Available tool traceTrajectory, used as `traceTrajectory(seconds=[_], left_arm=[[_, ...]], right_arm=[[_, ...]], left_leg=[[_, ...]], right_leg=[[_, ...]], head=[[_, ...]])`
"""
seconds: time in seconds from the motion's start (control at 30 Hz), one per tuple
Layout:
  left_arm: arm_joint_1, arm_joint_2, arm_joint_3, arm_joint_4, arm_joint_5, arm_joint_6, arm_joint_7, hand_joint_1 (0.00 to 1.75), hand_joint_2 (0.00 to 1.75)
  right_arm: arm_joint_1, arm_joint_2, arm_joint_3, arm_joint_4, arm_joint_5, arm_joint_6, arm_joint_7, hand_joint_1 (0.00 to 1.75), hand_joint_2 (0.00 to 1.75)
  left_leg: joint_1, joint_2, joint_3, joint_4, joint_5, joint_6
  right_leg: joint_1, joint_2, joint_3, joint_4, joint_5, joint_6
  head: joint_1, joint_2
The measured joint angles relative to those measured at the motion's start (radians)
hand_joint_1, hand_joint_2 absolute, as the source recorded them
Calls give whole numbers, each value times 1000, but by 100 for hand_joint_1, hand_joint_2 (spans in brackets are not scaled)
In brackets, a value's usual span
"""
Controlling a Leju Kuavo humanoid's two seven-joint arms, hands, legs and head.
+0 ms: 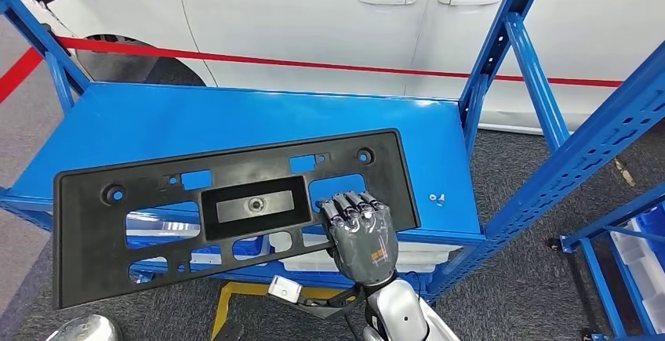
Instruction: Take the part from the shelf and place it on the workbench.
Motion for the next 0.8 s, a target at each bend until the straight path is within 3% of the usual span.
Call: traceTrajectory(seconds=[0.07, 0.17, 0.23, 0.33, 0.37, 0.4, 0.43, 0.5, 0.57, 0.7, 0.77, 0.8], left_arm=[[-2, -1, 6, 0, -7, 37, 21, 0, 175], [-1, -4, 8, 0, -21, 73, 41, 0, 175], [-1, -4, 8, 0, -32, 84, 47, 0, 175], [-2, -6, 8, 0, -51, 98, 55, 0, 175], [-1, -6, 8, 0, -54, 101, 59, 0, 175], [0, -7, 8, 0, -56, 103, 61, 0, 175], [1, -8, 8, 0, -57, 104, 62, 0, 175], [2, -10, 8, 0, -61, 105, 63, 0, 175], [1, -12, 8, 0, -65, 104, 63, 0, 175], [1, -13, 8, 0, -68, 105, 63, 0, 175], [1, -14, 8, 0, -70, 105, 63, 0, 175], [1, -14, 8, 0, -71, 105, 63, 0, 175]], right_arm=[[1, 0, -1, 0, -3, 0, 2, 171, 175], [8, 0, -6, -2, -4, 0, 4, 171, 175], [14, 0, -14, -6, -4, 0, 7, 171, 175], [22, 0, -32, -10, -10, 0, 13, 171, 175], [28, -1, -40, -10, -14, 0, 13, 171, 175], [34, -1, -47, -11, -17, 0, 13, 171, 175], [40, -1, -54, -12, -19, 0, 12, 171, 175], [47, -1, -67, -18, -22, 0, 9, 171, 175], [51, -1, -78, -25, -25, -1, 4, 171, 175], [64, 1, -96, -32, -35, -1, -6, 171, 175], [68, 3, -105, -35, -39, -1, -12, 171, 175], [70, 5, -109, -37, -41, -1, -15, 171, 175]], left_leg=[[-3, -1, 47, -98, 31, 10], [-4, -1, 51, -114, 35, 26], [0, 0, 54, -123, 41, 40], [1, 1, 53, -126, 44, 52], [1, 1, 53, -125, 45, 52], [0, 1, 52, -124, 44, 52], [0, 1, 52, -122, 44, 51], [0, -1, 52, -117, 41, 48], [-3, -2, 49, -110, 37, 40], [-4, -1, 46, -107, 32, 18], [-1, 0, 25, -55, -8, 8], [0, 0, 1, 2, -43, 5]], right_leg=[[4, 1, -2, 4, -2, 8], [6, 2, -5, 4, -2, 24], [5, 1, -17, 32, -24, 33], [2, 1, -95, 206, -116, 42], [2, 1, -122, 261, -134, 43], [2, 1, -133, 283, -133, 44], [1, 0, -125, 267, -113, 43], [1, 0, -63, 138, -46, 37], [5, 1, -12, 31, -11, 29], [7, 3, -3, 7, -4, 12], [2, 0, -2, 0, 3, 0], [2, -1, -4, 0, 5, -4]], head=[[0, 0], [0, 0], [1, 0], [2, 0], [2, 0], [2, 0], [2, 0], [2, 0], [2, 0], [1, 0], [0, 0], [0, 0]])
